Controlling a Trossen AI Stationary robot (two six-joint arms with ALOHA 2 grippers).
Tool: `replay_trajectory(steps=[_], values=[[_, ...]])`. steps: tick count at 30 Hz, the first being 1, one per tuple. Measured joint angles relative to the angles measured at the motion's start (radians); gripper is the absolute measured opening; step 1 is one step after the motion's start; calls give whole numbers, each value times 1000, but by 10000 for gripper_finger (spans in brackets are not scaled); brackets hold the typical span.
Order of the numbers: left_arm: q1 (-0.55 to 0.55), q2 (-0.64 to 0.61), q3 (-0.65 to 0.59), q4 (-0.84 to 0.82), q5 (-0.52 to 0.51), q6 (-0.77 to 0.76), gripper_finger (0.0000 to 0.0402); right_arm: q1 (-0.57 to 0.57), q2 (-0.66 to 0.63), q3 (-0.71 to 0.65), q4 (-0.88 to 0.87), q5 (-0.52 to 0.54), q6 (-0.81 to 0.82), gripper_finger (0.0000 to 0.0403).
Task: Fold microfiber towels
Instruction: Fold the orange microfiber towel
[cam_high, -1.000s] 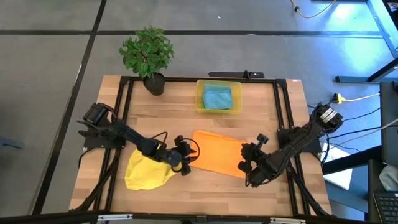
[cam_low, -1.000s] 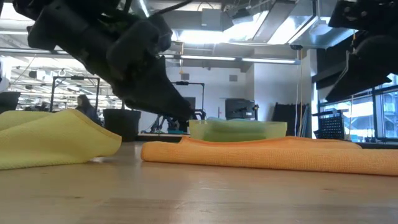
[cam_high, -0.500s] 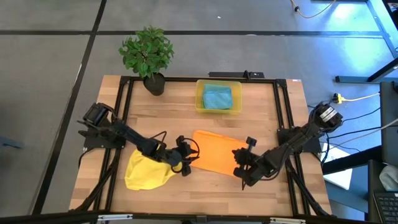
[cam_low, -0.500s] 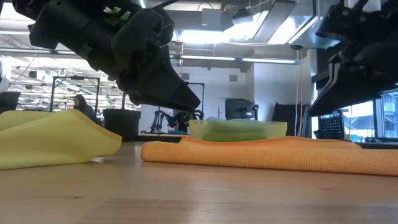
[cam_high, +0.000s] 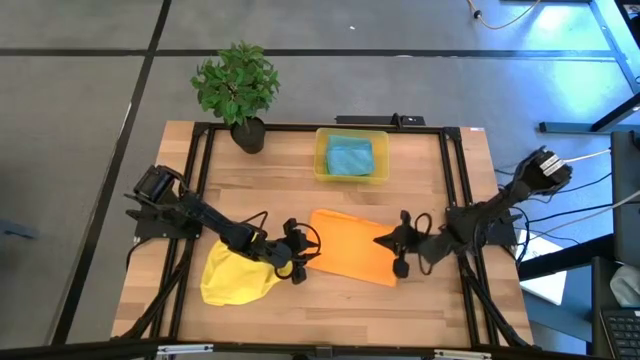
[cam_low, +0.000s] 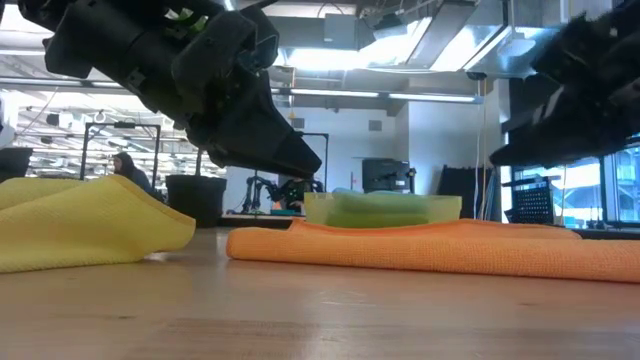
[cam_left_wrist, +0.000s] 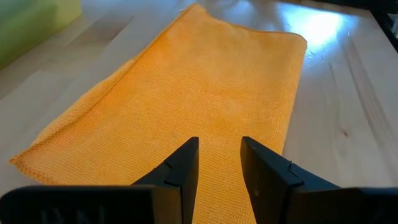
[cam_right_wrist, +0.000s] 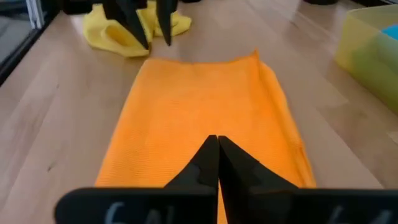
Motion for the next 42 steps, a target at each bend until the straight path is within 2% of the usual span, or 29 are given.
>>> replay_trajectory(steps=[6, 15, 19, 23, 42], values=[[0, 0, 0, 0, 1, 0, 110, -8, -30, -126, 174, -5, 14, 15], [7, 60, 1, 9, 6, -1, 110, -8, -29, -125, 178, -7, 8, 11], [20, 69, 1, 26, 56, -2, 110, -8, -29, -124, 177, -7, 7, 11], [23, 69, 1, 26, 59, -2, 110, -8, -29, -124, 173, -7, 11, 11], [21, 69, 1, -5, 73, -2, 110, -64, -29, -123, -69, -19, 204, 12]])
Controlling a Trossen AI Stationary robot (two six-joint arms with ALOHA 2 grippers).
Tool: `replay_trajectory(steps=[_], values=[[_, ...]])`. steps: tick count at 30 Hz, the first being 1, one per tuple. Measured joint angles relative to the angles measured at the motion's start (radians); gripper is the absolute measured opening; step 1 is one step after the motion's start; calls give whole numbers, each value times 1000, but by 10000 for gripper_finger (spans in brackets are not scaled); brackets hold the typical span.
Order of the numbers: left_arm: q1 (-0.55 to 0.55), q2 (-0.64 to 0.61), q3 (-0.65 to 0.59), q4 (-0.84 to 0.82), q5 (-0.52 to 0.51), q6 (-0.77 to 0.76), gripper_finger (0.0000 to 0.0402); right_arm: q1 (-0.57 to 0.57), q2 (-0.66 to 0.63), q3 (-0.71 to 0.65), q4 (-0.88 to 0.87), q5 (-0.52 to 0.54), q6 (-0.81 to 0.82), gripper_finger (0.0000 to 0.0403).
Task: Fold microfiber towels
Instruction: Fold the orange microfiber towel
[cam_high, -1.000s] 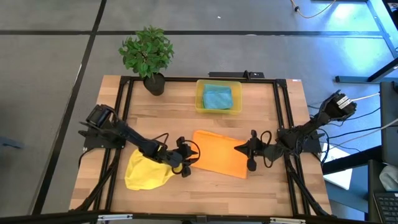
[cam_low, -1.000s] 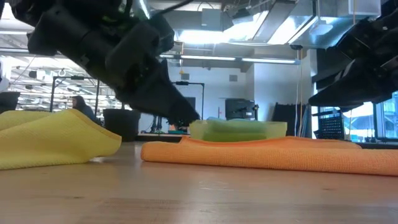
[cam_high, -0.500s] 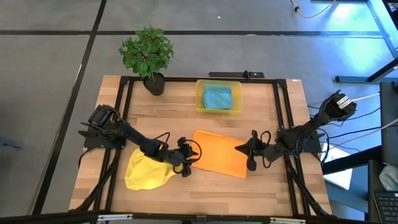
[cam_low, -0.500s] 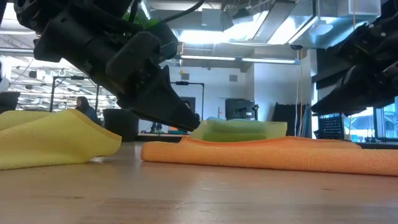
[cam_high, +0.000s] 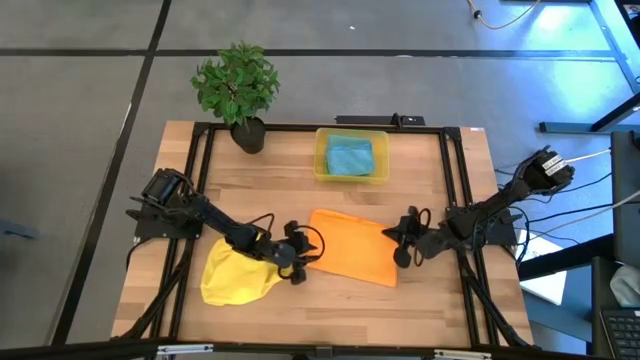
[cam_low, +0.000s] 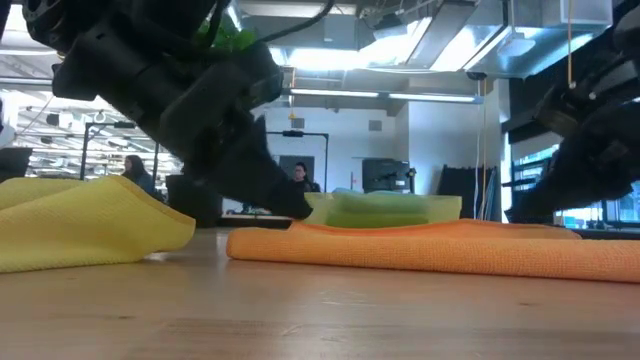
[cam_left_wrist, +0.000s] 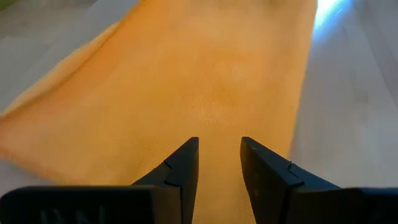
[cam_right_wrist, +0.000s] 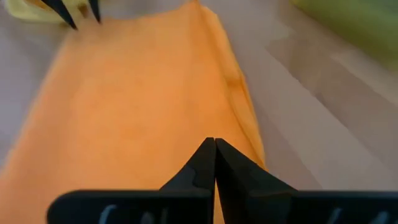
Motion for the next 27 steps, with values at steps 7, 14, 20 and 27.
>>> replay_trajectory(steps=[7, 14, 20, 27], values=[[24, 1, 0, -167, -26, -102, 110, -2, 1, 0, -136, -5, 99, 10], [44, 2, 0, -184, -27, -132, 110, -29, 0, 0, -153, -62, 103, 5], [90, 0, 1, -215, -34, -93, 110, -50, -2, 5, -268, -77, 183, 3], [187, 0, 1, -210, 12, -28, 110, -53, -2, 35, -328, -116, 177, 2]])
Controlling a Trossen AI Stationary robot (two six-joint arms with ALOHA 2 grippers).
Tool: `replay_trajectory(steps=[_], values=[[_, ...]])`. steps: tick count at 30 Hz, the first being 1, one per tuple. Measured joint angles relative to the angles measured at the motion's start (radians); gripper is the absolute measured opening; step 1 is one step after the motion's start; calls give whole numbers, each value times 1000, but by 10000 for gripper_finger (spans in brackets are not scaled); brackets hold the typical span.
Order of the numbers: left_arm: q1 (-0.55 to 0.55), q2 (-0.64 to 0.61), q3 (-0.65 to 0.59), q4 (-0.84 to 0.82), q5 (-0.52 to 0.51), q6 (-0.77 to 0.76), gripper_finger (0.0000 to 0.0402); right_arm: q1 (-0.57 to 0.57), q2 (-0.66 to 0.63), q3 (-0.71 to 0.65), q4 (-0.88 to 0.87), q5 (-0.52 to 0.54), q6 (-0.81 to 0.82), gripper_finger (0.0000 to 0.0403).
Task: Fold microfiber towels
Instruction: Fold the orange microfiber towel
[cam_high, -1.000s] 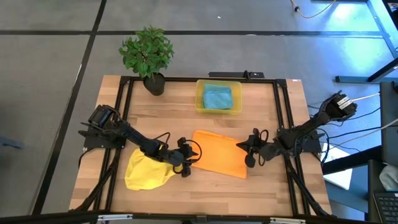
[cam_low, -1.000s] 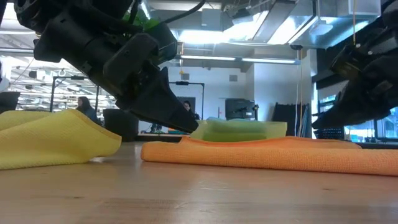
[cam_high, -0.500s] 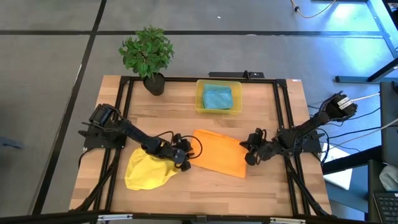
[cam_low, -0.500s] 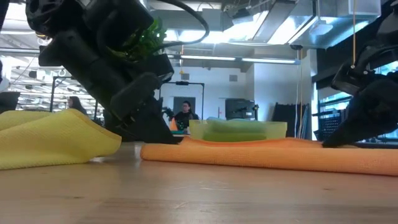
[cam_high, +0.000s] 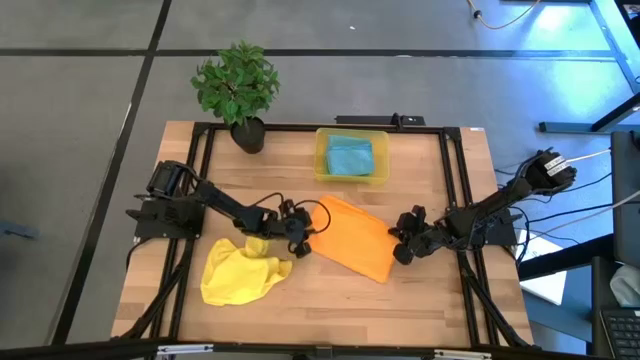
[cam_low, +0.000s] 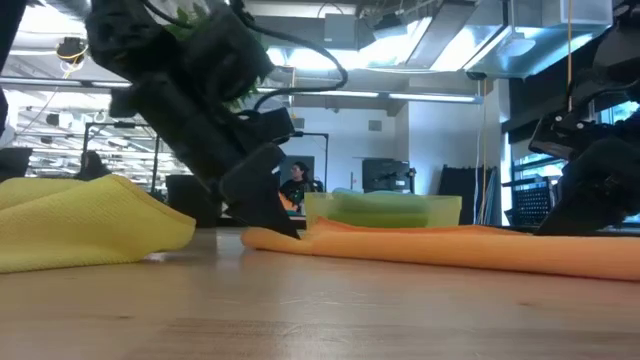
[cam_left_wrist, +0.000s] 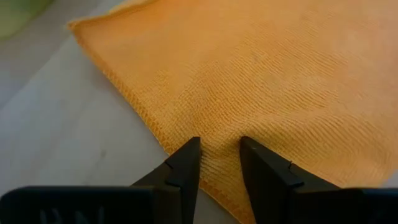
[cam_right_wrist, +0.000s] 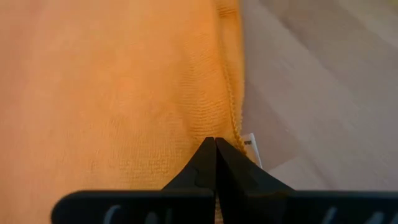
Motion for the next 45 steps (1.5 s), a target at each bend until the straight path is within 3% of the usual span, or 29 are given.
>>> replay_trajectory(steps=[7, 12, 20, 30, 34, 38, 45], values=[[70, 0, 0, -3, 16, 56, 110, 12, 5, 130, -184, -110, 4, 2], [89, 0, 5, 24, 56, 174, 110, 24, 41, 213, -179, -139, 30, 2], [85, -2, 79, -114, 73, 255, 110, 31, 186, 316, -163, -286, -54, 8], [23, -70, 185, -272, 25, 319, 110, 42, 173, 436, -160, -267, -237, 5], [-38, -99, 238, -275, 53, 278, 110, 42, 164, 477, -163, -171, -290, 8], [-147, -97, 248, -98, 28, 325, 110, 34, 164, 486, -167, -59, -323, 14], [-258, 2, 223, 156, -8, 409, 110, 1, 165, 486, -204, -1, -331, 15]])
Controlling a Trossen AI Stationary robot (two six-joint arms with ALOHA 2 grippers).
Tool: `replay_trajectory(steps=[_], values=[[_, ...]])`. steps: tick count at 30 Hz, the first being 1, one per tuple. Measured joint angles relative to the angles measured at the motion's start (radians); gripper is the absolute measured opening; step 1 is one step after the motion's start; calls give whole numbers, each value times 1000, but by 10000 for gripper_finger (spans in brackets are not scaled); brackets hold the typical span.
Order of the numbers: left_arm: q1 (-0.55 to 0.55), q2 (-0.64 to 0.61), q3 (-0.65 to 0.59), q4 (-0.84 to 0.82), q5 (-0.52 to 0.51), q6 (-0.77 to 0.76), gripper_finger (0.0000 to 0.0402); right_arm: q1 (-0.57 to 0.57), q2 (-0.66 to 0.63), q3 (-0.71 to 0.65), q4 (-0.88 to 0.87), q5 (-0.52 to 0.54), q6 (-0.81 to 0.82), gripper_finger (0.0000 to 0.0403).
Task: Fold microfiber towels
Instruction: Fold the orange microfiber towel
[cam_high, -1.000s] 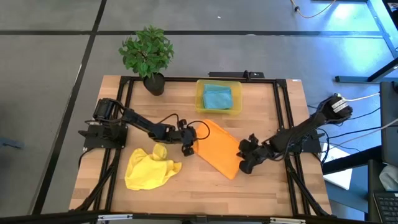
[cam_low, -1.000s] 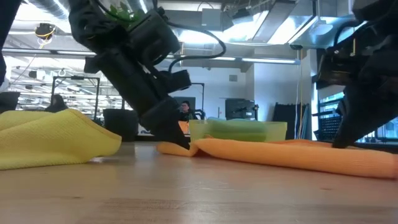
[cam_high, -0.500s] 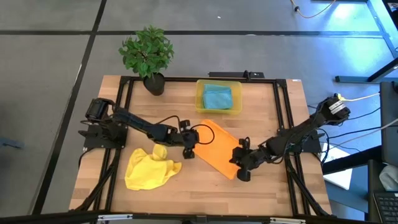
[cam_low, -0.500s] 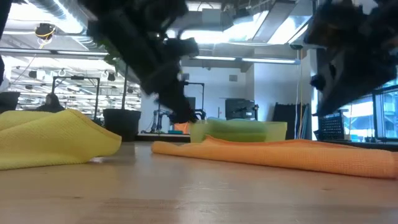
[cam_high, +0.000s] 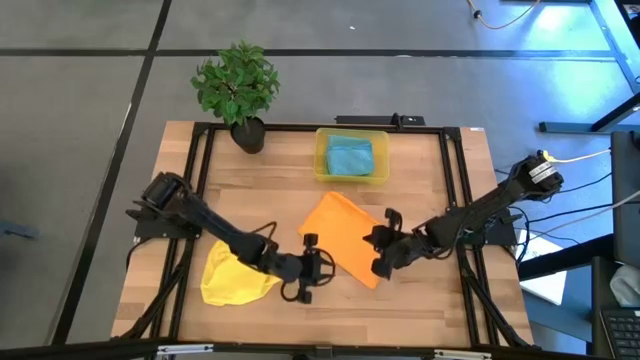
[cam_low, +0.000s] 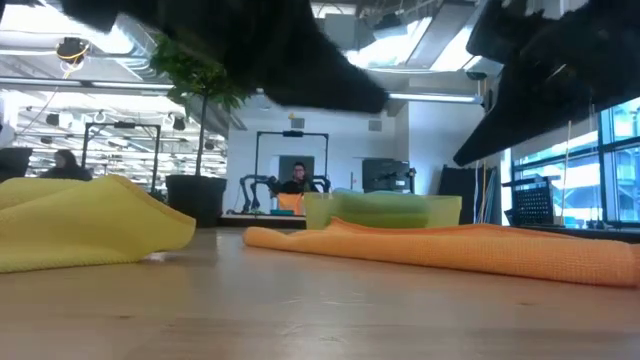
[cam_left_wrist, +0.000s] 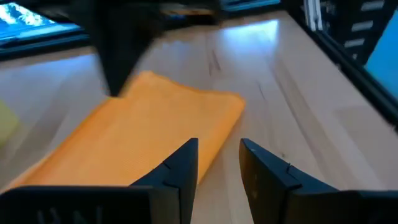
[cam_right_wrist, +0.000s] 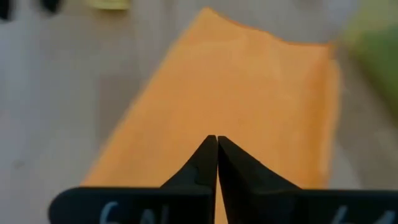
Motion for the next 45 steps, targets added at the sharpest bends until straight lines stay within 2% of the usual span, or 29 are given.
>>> replay_trajectory(steps=[4, 12, 18, 25, 30, 33, 38, 42, 45], values=[[4, 61, 0, 15, -3, 3, 110, -26, 0, 0, -54, 122, 44, 16], [71, 156, -1, 5, 30, -75, 110, -45, 13, 0, -171, 94, 166, 16], [88, 151, 26, 36, 170, -119, 110, -67, 41, 0, -431, 86, 417, 16], [76, 150, 48, 18, 175, -84, 110, -78, 58, -1, -491, 10, 463, 16], [76, 142, 49, -80, 156, -93, 110, -78, 58, -1, -557, -6, 496, 16], [80, 89, 49, -192, 143, -65, 110, -78, 58, -1, -604, -11, 515, 16], [106, -18, 48, -329, 46, -58, 110, -86, 58, -1, -625, -31, 514, 16], [136, -27, 21, -245, 60, 16, 110, -86, 57, -5, -647, -123, 487, 13], [186, -27, -46, -107, 163, 9, 110, -86, 57, -34, -642, -177, 487, 5]])
